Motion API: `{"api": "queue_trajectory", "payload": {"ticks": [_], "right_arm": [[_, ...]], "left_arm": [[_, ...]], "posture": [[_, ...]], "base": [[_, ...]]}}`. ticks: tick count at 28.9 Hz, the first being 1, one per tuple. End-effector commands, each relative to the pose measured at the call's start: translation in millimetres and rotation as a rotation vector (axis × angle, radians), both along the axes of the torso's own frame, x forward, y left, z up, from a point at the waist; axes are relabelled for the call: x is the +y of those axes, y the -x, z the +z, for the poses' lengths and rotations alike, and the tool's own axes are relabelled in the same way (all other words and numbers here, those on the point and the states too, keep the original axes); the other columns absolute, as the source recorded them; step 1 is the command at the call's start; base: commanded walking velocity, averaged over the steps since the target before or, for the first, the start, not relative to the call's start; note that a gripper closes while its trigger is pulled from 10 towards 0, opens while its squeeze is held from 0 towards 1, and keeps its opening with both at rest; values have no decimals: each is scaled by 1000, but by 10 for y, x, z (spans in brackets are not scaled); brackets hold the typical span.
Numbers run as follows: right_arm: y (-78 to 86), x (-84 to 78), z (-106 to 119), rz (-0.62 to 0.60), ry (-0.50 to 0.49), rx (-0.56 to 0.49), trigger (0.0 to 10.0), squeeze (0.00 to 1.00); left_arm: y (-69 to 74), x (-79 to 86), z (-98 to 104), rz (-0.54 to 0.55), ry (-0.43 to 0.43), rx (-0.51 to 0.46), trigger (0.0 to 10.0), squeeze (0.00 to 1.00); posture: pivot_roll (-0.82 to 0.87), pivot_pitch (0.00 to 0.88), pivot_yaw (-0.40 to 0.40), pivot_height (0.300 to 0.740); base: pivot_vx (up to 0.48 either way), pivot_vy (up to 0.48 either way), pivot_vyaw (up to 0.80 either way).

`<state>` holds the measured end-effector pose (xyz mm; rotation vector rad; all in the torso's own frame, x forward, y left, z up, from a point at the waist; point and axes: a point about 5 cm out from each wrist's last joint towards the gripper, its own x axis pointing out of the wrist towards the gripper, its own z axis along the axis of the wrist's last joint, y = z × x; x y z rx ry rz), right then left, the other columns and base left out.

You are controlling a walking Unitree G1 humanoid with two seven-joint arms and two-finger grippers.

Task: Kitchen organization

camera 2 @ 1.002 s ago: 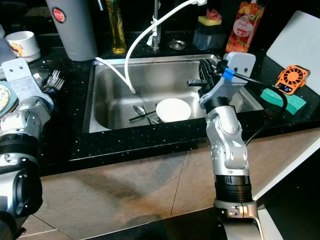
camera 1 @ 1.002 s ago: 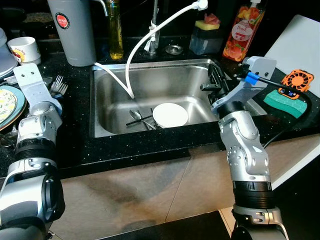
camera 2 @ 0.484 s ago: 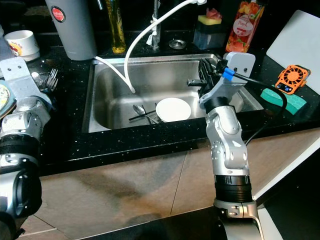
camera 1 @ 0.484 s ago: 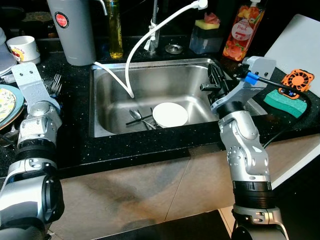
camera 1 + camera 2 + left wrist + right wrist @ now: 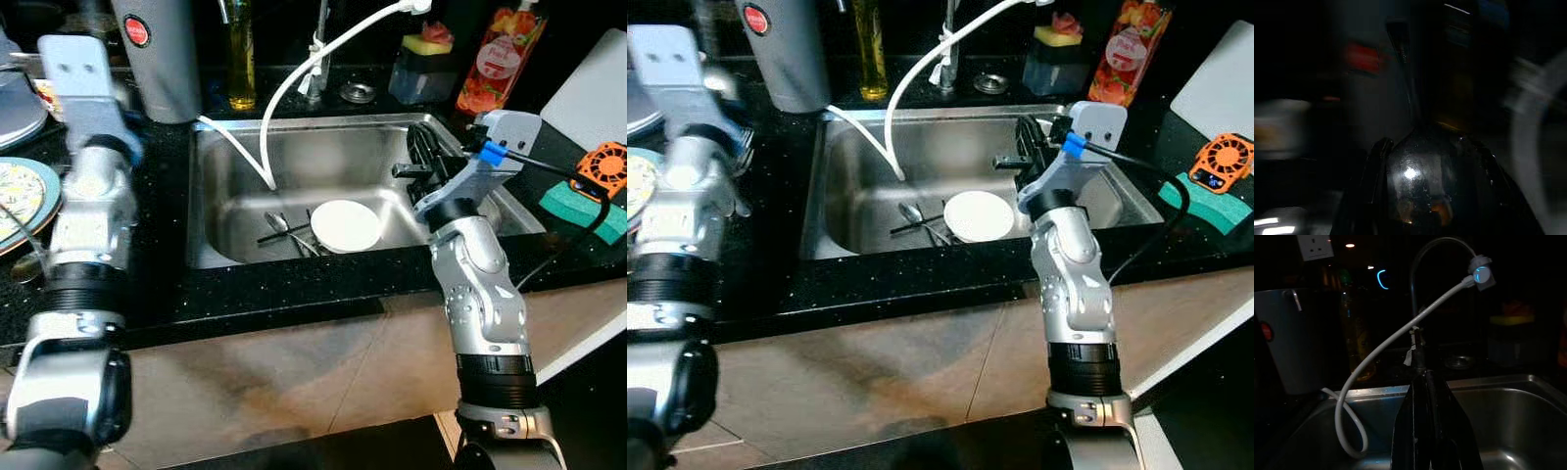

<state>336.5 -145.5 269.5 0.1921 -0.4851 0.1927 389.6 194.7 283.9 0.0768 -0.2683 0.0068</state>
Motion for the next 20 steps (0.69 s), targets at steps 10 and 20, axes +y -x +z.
{"api": "queue_trajectory", "payload": {"ticks": [10, 20], "right_arm": [[-3, -35, 23, -12, -2, -8, 10000, 0], [-2, -39, 18, -14, -4, -6, 10000, 0]], "left_arm": [[27, -708, -397, -334, -114, 118, 10000, 1000], [137, -659, -136, -381, -54, -50, 10000, 0]], "posture": [[108, 37, -30, 740], [114, 47, -31, 740]], "base": [[0, 0, 0], [0, 0, 0]]}}
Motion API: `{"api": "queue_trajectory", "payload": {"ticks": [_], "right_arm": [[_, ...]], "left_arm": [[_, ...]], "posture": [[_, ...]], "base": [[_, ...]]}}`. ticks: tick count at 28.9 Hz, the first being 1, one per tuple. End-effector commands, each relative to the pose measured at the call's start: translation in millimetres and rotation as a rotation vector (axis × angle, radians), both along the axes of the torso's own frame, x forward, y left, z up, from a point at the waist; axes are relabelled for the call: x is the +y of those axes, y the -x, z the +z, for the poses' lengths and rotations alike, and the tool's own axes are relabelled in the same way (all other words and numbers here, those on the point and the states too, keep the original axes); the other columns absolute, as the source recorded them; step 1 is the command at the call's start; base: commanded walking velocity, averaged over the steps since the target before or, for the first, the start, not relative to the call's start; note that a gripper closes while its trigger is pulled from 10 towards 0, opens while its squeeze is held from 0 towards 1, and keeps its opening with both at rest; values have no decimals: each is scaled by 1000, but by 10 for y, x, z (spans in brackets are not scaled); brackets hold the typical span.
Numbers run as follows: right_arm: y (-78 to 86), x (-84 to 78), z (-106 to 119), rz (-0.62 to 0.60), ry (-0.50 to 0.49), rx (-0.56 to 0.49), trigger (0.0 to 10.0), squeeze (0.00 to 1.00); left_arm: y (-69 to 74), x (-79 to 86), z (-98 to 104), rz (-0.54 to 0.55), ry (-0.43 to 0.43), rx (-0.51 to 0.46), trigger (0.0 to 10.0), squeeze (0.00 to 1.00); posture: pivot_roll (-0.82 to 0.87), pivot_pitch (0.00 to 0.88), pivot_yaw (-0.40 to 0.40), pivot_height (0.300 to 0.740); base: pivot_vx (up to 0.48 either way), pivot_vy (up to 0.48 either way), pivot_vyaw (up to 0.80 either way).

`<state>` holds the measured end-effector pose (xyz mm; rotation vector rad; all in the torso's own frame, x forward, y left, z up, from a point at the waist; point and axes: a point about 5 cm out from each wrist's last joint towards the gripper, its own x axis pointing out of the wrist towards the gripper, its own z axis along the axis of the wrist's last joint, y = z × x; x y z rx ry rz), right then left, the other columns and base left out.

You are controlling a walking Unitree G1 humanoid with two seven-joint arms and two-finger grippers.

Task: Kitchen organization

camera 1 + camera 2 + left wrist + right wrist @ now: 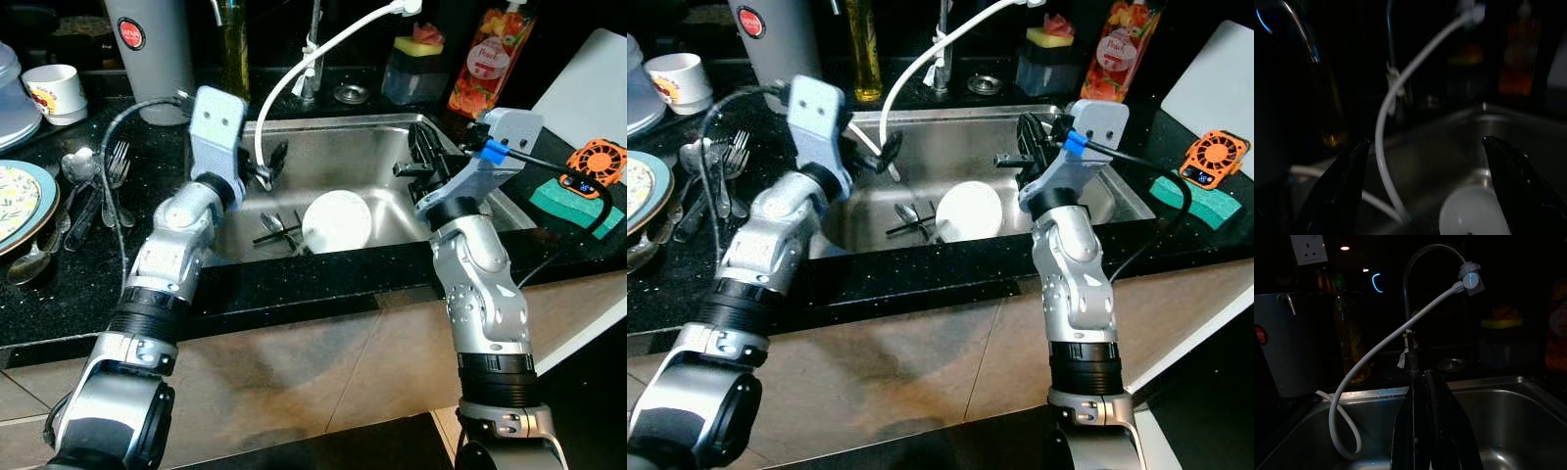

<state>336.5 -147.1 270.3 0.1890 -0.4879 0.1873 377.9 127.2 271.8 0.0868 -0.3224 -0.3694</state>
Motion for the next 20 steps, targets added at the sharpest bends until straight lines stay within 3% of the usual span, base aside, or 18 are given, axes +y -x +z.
{"api": "queue_trajectory", "payload": {"ticks": [1, 5, 9, 11, 13, 15, 16, 19, 20], "right_arm": [[-2, -19, 11, -7, -6, -4, 10000, 0], [-4, -14, 8, -5, -7, -3, 10000, 0], [-3, -13, 3, -8, -8, -3, 10000, 0], [-1, -18, -3, -10, -8, -1, 10000, 0], [-1, -20, -5, -10, -8, 0, 10000, 0], [3, -21, -12, -11, -8, 1, 10000, 0], [3, -21, -12, -11, -8, 1, 10000, 0], [0, -15, -27, -7, -10, 5, 10000, 0], [0, -15, -27, -7, -10, 5, 10000, 0]], "left_arm": [[26, 27, -8, -14, 4, -2, 10000, 0], [55, 4, -61, -46, -77, 29, 10000, 0], [-49, 245, -145, 183, -142, 118, 10000, 0], [-86, 452, -167, 345, -127, 175, 10000, 0], [-89, 496, -169, 380, -121, 185, 10000, 0], [-61, 644, -200, 491, -8, 245, 10000, 0], [-61, 644, -200, 491, -8, 245, 10000, 0], [88, 958, -329, 686, 84, 304, 10000, 0], [88, 958, -329, 686, 84, 304, 10000, 0]], "posture": [[114, 47, -30, 740], [117, 48, -29, 740], [115, 49, -24, 740], [115, 49, -24, 740], [115, 49, -24, 740], [118, 51, -20, 740], [118, 51, -20, 740], [127, 55, -21, 740], [127, 55, -21, 740]], "base": [[0, 0, 0], [0, 0, 0], [0, 0, 0], [0, 0, 0], [0, 0, 0], [0, 0, 0], [0, 0, 0], [0, 0, 0], [0, 0, 0]]}}
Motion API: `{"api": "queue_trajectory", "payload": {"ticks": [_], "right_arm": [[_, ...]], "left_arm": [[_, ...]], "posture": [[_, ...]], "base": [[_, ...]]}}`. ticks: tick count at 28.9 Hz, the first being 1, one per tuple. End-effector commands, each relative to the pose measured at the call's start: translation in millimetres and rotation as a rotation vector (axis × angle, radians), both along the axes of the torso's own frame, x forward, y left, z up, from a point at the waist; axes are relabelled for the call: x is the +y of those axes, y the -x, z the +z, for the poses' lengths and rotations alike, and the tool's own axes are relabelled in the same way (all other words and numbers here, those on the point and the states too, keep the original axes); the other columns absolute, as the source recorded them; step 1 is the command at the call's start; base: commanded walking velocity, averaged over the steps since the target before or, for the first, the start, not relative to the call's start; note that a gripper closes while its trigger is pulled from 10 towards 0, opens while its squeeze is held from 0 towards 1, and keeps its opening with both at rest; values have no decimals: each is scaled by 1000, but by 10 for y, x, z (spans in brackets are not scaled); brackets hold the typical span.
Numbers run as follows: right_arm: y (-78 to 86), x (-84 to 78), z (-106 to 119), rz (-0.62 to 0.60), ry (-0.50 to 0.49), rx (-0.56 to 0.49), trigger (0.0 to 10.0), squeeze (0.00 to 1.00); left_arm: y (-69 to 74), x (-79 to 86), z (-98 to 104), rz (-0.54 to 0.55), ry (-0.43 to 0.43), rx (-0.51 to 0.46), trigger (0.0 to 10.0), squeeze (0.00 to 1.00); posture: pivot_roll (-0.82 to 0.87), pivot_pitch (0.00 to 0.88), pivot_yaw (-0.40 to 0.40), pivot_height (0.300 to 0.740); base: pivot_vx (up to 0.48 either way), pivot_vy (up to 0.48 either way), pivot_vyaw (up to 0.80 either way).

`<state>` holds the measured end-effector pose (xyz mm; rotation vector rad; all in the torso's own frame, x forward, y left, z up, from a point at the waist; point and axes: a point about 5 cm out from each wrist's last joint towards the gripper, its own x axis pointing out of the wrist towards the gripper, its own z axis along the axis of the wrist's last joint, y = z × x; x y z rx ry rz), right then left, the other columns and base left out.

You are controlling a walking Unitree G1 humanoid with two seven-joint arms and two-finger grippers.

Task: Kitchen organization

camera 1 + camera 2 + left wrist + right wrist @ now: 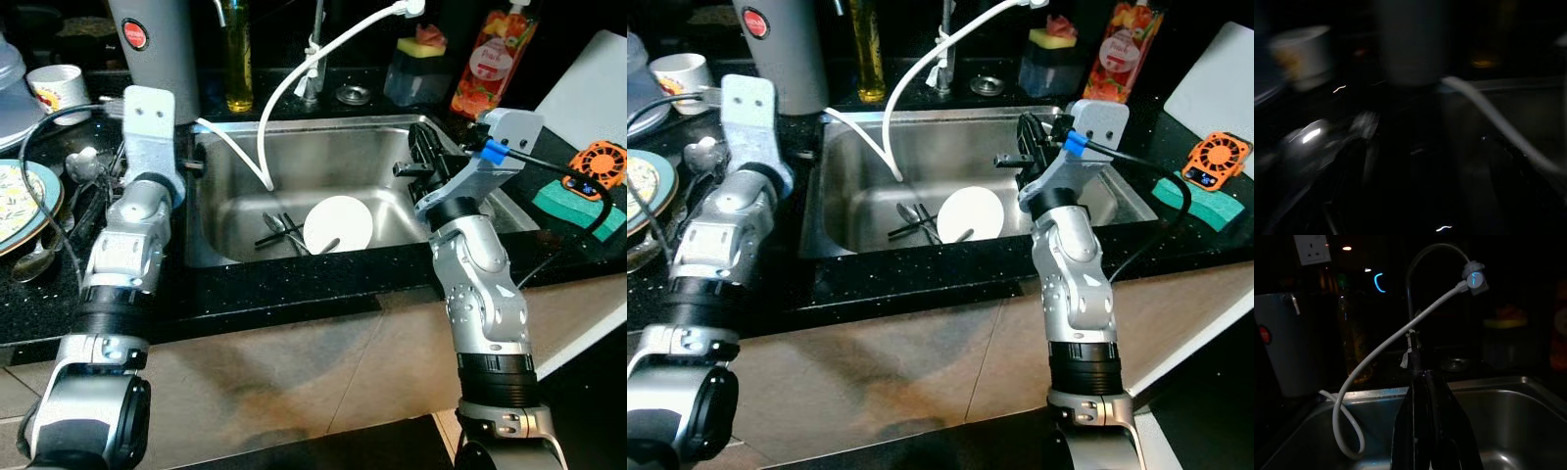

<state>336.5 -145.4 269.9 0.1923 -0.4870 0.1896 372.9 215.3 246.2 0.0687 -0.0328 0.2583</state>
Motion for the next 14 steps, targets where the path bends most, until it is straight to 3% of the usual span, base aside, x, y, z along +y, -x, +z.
{"api": "queue_trajectory", "payload": {"ticks": [1, 5, 7, 14], "right_arm": [[-2, -28, -26, -8, -8, 5, 10000, 0], [-11, -7, -22, -1, -9, 5, 10000, 0], [-16, -4, -14, 0, -10, 2, 10000, 0], [-11, -22, -15, -4, -9, 2, 10000, 0]], "left_arm": [[73, 148, -115, 95, 29, 48, 10000, 0], [117, 276, -207, 170, 39, 89, 10000, 0], [121, 443, -265, 250, 38, 127, 10000, 0], [84, 546, -246, 271, 50, 141, 10000, 0]], "posture": [[127, 55, -21, 740], [139, 54, -25, 740], [135, 50, -28, 740], [135, 50, -28, 740]], "base": [[0, 0, 0], [0, 0, 0], [0, 0, 0], [0, 0, 0]]}}
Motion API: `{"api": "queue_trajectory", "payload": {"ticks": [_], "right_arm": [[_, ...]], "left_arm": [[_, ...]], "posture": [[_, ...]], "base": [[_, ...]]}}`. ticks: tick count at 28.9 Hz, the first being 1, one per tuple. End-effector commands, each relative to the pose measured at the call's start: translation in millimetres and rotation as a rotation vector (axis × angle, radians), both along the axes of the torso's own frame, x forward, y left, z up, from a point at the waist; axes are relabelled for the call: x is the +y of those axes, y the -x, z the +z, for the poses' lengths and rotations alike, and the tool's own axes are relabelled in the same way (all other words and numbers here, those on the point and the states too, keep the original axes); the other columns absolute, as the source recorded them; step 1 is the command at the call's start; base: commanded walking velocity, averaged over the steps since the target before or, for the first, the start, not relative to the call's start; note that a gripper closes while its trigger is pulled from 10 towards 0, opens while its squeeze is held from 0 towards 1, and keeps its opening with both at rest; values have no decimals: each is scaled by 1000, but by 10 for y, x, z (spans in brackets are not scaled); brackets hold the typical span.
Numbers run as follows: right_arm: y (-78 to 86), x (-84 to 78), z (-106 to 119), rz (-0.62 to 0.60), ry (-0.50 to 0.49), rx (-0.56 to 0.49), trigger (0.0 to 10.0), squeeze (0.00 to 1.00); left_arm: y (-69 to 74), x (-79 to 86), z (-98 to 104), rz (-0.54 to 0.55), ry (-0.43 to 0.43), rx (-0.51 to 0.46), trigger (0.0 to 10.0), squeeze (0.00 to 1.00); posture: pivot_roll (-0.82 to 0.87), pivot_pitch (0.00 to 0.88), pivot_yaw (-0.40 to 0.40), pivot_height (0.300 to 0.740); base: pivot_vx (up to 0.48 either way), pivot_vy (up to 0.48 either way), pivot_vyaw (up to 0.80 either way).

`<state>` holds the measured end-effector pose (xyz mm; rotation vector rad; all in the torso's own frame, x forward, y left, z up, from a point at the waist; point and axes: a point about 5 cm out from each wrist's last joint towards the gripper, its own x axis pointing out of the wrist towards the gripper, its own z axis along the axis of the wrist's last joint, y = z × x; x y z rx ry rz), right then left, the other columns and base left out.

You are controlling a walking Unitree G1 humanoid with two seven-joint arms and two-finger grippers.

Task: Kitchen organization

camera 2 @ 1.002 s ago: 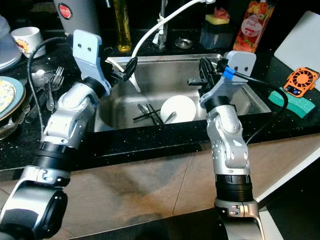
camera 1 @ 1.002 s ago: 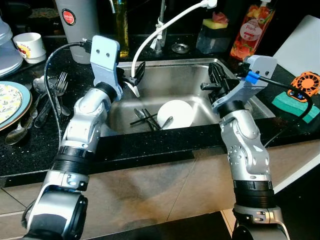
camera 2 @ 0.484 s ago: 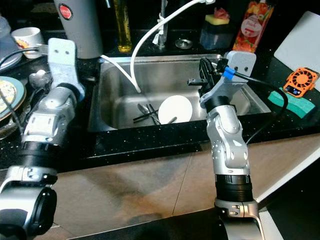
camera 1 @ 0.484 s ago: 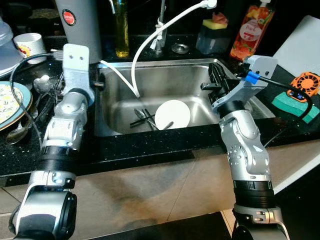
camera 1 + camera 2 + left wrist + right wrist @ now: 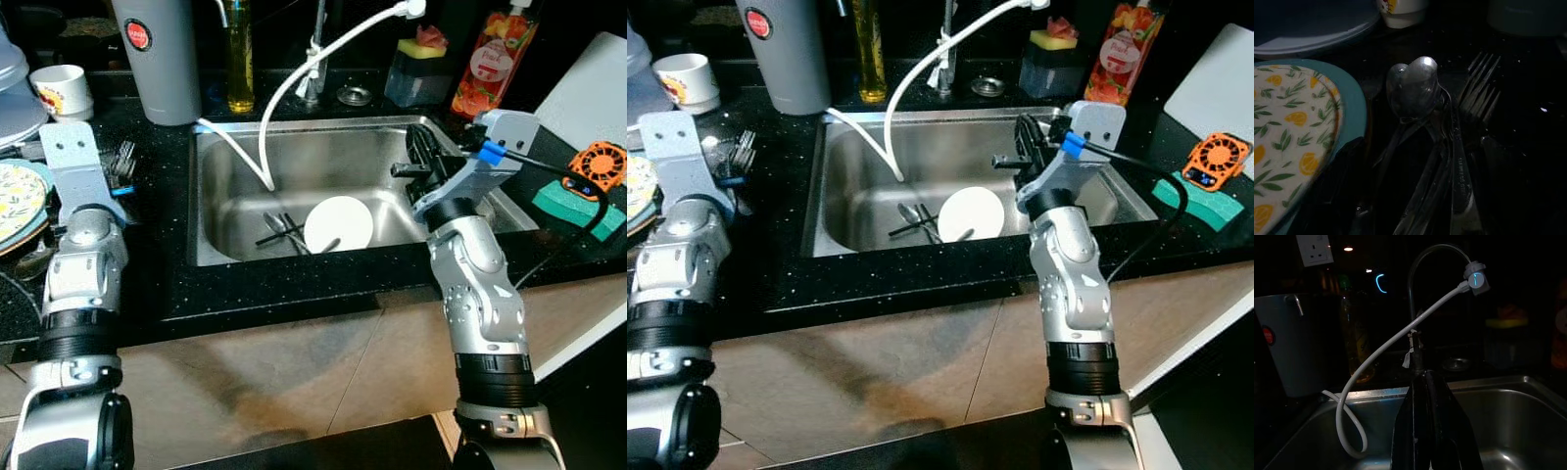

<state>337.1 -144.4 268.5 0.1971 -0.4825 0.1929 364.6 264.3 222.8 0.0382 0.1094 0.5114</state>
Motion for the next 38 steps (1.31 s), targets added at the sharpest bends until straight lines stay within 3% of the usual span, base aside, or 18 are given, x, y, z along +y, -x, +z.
{"api": "queue_trajectory", "payload": {"ticks": [1, 8, 9, 10, 12, 13, 15, 16, 23, 30, 33, 34, 35, 38], "right_arm": [[-5, -32, -2, -9, -6, -2, 10000, 0], [-9, -37, -2, -12, -9, -3, 10000, 0], [-9, -34, -1, -11, -9, -4, 10000, 0], [-7, -34, 1, -12, -9, -4, 10000, 0], [-6, -34, 2, -12, -9, -4, 10000, 0], [-5, -41, 1, -15, -9, -4, 10000, 0], [-3, -49, 0, -17, -8, -3, 10000, 0], [-1, -53, -2, -18, -8, -3, 10000, 0], [0, -49, -6, -15, -7, -1, 10000, 0], [-6, -31, 2, -7, -6, -3, 10000, 0], [-7, -27, 12, -5, -5, -6, 10000, 0], [-7, -27, 12, -5, -5, -6, 10000, 0], [-8, -27, 11, -5, -4, -6, 10000, 0], [-9, -27, 10, -5, -4, -5, 10000, 0]], "left_arm": [[1, 56, -12, 13, 0, 15, 10000, 0], [-120, 72, 70, -21, 37, 16, 9216, 0], [-147, 60, 61, -37, 52, 25, 6549, 0], [-164, 55, 48, -45, 65, 31, 4980, 0], [-174, 53, 39, -50, 73, 36, 4980, 0], [-182, 58, 6, -52, 94, 45, 863, 0], [-193, 67, -29, -52, 118, 54, 863, 0], [-189, 75, -69, -50, 138, 62, 0, 0], [-172, 117, -142, -42, 181, 71, 0, 0], [-177, 139, -91, -37, 177, 46, 0, 0], [-220, 48, 187, -97, 93, -92, 0, 0], [-220, 48, 187, -97, 93, -92, 0, 0], [-230, -12, 309, -127, 39, -142, 10000, 0], [-242, -117, 448, -182, 5, -203, 10000, 0]], "posture": [[135, 50, -28, 740], [129, 49, -27, 740], [125, 50, -25, 740], [123, 51, -24, 740], [123, 51, -24, 740], [123, 51, -24, 740], [123, 51, -24, 740], [118, 56, -23, 740], [124, 56, -29, 740], [125, 50, -32, 740], [124, 48, -32, 740], [124, 48, -32, 740], [123, 44, -33, 740], [124, 41, -34, 740]], "base": [[0, 0, 0], [0, 0, 0], [0, 0, 0], [0, 0, 0], [0, 0, 0], [0, 0, 0], [0, 0, 0], [0, 0, 0], [0, 0, 0], [0, 0, 0], [0, 0, 0], [0, 0, 0], [0, 0, 0], [0, 0, 0]]}}
